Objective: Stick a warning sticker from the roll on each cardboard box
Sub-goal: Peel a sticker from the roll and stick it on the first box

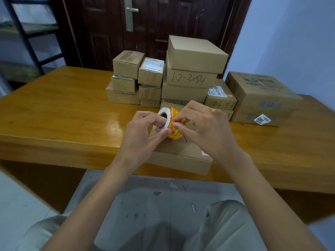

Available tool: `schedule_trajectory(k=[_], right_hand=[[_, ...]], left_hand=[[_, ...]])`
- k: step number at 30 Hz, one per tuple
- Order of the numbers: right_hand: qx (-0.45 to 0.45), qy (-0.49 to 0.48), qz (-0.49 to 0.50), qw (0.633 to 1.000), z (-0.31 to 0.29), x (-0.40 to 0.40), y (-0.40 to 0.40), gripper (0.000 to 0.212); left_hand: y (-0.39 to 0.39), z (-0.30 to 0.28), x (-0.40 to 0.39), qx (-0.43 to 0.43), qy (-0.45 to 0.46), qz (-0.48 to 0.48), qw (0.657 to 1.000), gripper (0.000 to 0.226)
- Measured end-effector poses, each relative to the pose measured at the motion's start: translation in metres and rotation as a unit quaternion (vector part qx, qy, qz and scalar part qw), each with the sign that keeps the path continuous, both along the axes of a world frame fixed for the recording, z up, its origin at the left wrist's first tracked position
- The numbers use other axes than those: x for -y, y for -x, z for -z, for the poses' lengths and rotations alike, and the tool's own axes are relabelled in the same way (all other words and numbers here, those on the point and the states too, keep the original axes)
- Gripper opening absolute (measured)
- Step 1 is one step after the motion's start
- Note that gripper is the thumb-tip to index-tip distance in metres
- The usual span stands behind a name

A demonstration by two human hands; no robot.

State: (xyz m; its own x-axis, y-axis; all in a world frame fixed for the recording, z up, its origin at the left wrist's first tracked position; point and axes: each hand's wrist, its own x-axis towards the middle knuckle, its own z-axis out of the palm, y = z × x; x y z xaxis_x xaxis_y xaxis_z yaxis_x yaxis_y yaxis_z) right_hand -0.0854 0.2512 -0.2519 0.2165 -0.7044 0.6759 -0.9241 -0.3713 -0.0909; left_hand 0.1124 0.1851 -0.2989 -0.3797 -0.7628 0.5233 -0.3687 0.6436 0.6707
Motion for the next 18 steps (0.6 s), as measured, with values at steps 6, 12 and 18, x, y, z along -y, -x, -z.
schedule_trajectory(k=[6, 12, 18], right_hand=[[0.01, 0.013, 0.021, 1.0, 0.001, 0.002, 0.001, 0.023], [0.151, -0.038, 0.038, 0.987, -0.004, 0.007, 0.003, 0.014], [0.295, -0.118, 0.033, 0.948, -0.016, 0.006, 0.022, 0.009]], left_hand=[[0.005, -0.004, -0.002, 0.007, -0.002, -0.009, 1.0, 0.025], [0.014, -0.009, -0.002, 0.02, -0.003, -0.025, 0.999, 0.024], [0.018, -0.012, 0.006, 0.013, -0.028, -0.016, 0.999, 0.027]])
